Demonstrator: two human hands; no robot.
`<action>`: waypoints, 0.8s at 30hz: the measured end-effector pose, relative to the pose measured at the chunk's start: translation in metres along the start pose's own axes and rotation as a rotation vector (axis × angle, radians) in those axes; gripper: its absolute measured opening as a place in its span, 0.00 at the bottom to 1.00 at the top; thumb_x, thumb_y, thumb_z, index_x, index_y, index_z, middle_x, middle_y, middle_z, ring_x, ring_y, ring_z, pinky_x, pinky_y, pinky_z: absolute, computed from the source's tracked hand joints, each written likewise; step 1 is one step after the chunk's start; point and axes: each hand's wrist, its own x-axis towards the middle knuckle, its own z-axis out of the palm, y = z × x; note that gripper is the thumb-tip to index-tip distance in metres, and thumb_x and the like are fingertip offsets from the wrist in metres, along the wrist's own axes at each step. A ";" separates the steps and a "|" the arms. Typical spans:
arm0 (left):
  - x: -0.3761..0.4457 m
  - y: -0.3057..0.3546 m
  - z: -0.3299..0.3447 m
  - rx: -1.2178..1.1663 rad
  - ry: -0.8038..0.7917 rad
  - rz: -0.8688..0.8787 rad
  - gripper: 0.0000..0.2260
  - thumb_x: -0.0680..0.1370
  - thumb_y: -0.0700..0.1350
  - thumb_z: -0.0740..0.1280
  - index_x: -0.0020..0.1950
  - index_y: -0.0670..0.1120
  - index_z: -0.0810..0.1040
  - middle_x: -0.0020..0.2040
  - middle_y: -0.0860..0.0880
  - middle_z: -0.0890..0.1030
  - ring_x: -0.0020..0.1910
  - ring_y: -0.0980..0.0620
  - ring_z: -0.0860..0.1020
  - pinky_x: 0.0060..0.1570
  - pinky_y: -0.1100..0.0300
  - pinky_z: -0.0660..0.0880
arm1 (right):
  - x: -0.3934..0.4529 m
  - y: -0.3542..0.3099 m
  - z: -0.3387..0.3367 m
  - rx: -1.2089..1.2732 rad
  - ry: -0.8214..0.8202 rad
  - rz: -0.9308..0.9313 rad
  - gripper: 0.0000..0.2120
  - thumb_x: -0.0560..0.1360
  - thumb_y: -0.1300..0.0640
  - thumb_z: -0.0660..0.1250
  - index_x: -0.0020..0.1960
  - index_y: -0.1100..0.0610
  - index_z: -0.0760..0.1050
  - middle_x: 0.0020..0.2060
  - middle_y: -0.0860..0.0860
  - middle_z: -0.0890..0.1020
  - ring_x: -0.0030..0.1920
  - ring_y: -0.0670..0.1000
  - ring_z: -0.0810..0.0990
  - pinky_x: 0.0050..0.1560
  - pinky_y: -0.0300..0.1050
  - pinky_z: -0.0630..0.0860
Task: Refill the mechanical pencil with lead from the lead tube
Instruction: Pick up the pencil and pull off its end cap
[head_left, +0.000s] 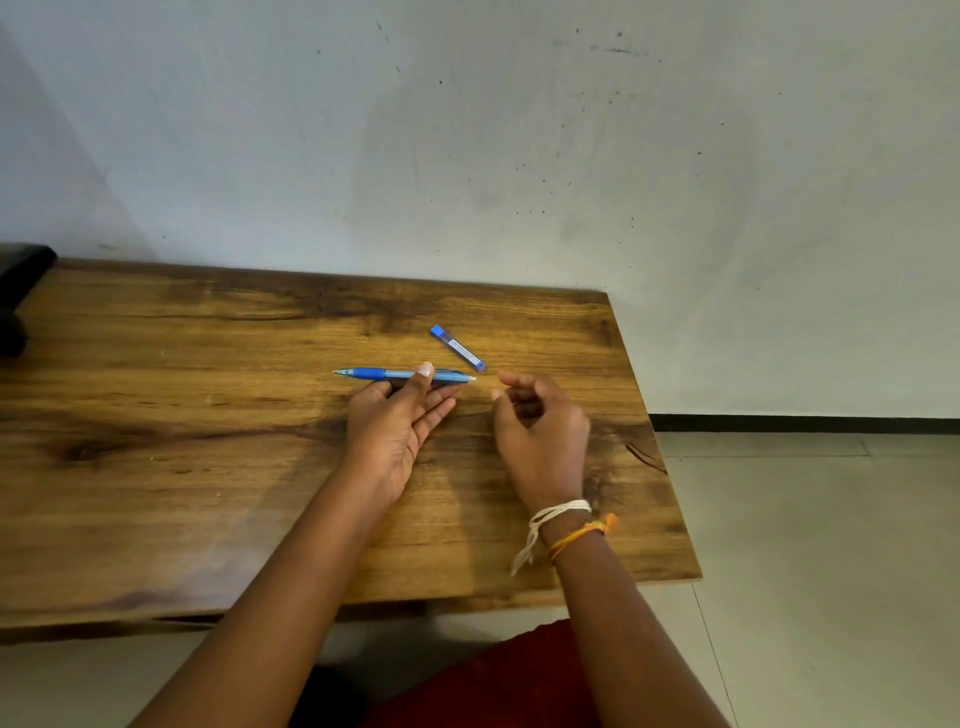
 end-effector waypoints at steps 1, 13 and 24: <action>0.000 0.000 0.000 -0.001 -0.012 0.003 0.06 0.78 0.39 0.66 0.51 0.37 0.76 0.48 0.37 0.84 0.46 0.46 0.85 0.47 0.57 0.82 | -0.003 -0.003 0.006 0.049 -0.041 0.020 0.08 0.72 0.60 0.71 0.52 0.55 0.81 0.37 0.38 0.79 0.36 0.35 0.79 0.39 0.27 0.75; 0.001 0.000 -0.002 0.021 -0.007 0.006 0.04 0.78 0.38 0.65 0.47 0.37 0.77 0.41 0.39 0.84 0.40 0.49 0.85 0.42 0.60 0.81 | -0.005 -0.004 0.020 0.292 -0.140 0.161 0.14 0.76 0.66 0.67 0.40 0.47 0.75 0.36 0.47 0.83 0.37 0.44 0.85 0.38 0.37 0.81; 0.003 0.000 -0.002 0.016 -0.002 -0.009 0.05 0.78 0.38 0.65 0.51 0.37 0.75 0.47 0.36 0.83 0.43 0.47 0.85 0.47 0.55 0.82 | 0.001 0.003 0.000 -0.151 -0.033 0.035 0.04 0.72 0.58 0.71 0.46 0.54 0.82 0.43 0.49 0.83 0.41 0.45 0.81 0.44 0.40 0.78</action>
